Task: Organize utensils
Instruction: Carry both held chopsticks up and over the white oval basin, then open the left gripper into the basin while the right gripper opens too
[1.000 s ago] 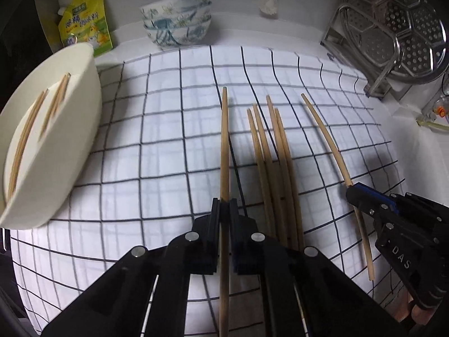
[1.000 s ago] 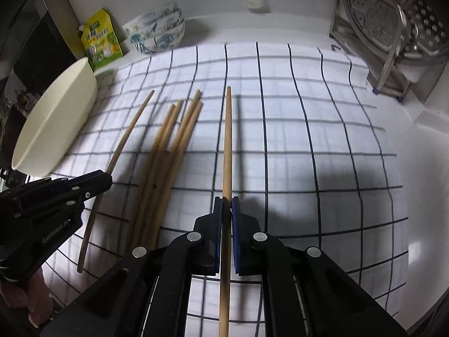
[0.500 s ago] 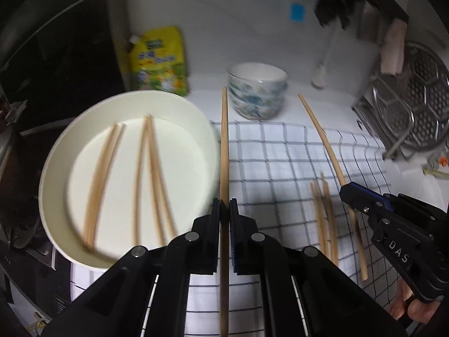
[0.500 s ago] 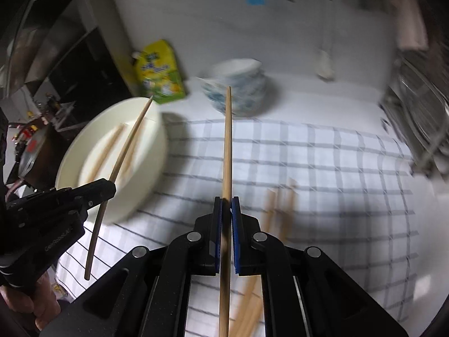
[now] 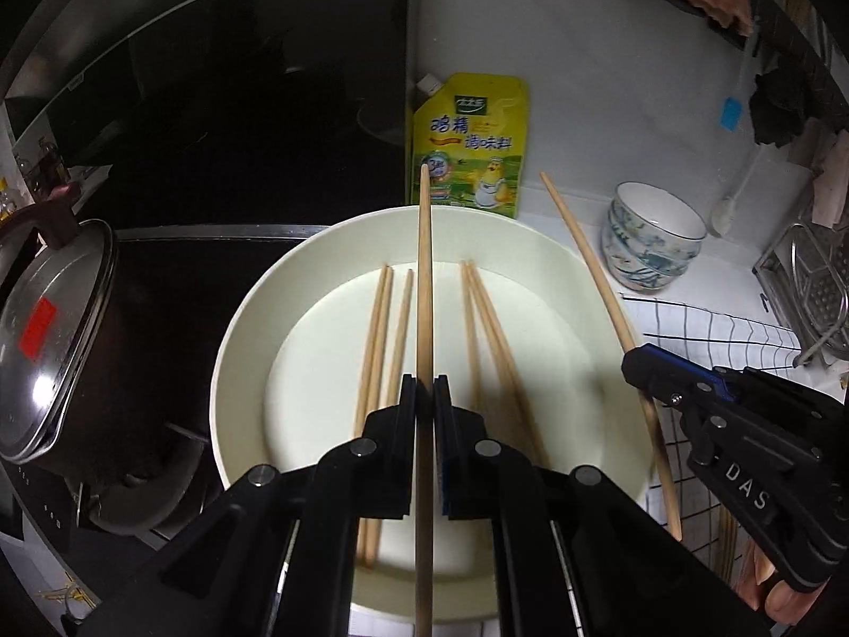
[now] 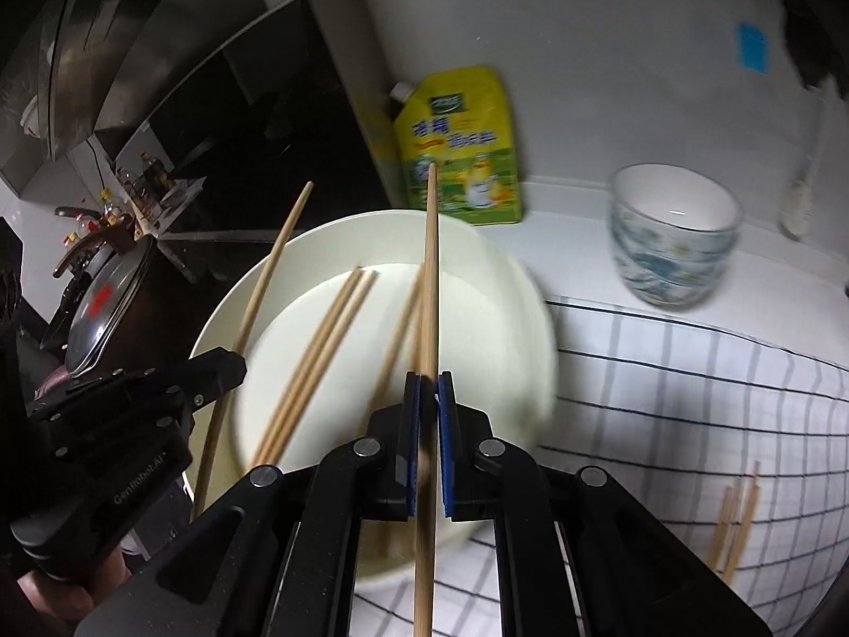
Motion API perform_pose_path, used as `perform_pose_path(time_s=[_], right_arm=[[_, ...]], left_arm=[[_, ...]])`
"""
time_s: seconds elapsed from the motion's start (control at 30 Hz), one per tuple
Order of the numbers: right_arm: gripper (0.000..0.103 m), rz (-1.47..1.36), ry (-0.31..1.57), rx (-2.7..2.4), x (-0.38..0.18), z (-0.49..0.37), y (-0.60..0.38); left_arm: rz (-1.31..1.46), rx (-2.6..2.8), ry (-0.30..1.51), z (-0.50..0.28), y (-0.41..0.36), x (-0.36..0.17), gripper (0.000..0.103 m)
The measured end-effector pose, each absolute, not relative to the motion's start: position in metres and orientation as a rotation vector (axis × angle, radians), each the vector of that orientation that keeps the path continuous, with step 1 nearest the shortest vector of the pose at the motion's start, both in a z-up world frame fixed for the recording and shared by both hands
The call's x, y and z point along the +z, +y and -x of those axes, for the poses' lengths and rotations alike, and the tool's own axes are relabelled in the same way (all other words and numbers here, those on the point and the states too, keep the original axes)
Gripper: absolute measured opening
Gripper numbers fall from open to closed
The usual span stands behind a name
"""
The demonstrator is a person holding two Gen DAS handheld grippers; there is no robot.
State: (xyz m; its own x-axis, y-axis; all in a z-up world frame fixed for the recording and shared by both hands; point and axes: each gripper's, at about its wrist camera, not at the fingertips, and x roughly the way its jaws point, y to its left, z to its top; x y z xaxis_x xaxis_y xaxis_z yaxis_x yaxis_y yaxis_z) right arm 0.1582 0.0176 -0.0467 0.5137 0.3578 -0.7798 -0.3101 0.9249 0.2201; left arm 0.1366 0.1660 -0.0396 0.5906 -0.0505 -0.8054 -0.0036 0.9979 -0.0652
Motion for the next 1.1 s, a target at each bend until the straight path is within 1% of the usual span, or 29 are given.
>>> perform_pose_path(time_s=[0.23,0.4,0.53,0.57,0.6,0.67,0.7,0.73,0.77,0.9,0.97,1.1], right_arm=[[0.007,-0.059,1.012,0.394,-0.067,-0.177,0.044],[0.007,-0.065,1.075,0.368,-0.087,-0.182,0.048],[0.007,-0.063,1.083,0.349,-0.092,-0.183,0.047],[0.008,-0.066,1.078,0.348,-0.09,-0.183,0.046],[0.015,-0.072,1.07,0.347,-0.088,-0.182,0.045],[0.02,-0.065,1.048,0.344,-0.082,-0.181,0.043],[0.02,-0.057,1.038,0.341,-0.079,-0.18,0.042],[0.02,-0.054,1.031,0.34,-0.077,-0.178,0.041],[0.02,-0.053,1.027,0.339,-0.075,-0.175,0.04],[0.02,-0.057,1.025,0.338,-0.072,-0.168,0.035],[0.02,-0.058,1.026,0.339,-0.072,-0.166,0.033],[0.02,-0.061,1.023,0.34,-0.067,-0.159,0.026]], left_arm=[[0.052,-0.045,0.985,-0.156,0.184,-0.066,0.007],[0.047,-0.05,1.018,-0.161,0.19,-0.082,0.007],[0.051,-0.056,1.036,-0.163,0.193,-0.088,0.008],[0.052,-0.054,1.034,-0.163,0.194,-0.088,0.013],[0.054,-0.051,1.031,-0.163,0.195,-0.087,0.018],[0.057,-0.041,1.02,-0.163,0.197,-0.085,0.039],[0.059,-0.035,1.014,-0.162,0.198,-0.083,0.044],[0.062,-0.028,1.006,-0.161,0.2,-0.08,0.053],[0.066,-0.023,1.0,-0.16,0.201,-0.077,0.056],[0.084,-0.008,0.997,-0.157,0.204,-0.071,0.06],[0.09,-0.003,0.994,-0.154,0.204,-0.068,0.065],[0.093,0.0,0.995,-0.148,0.2,-0.063,0.066]])
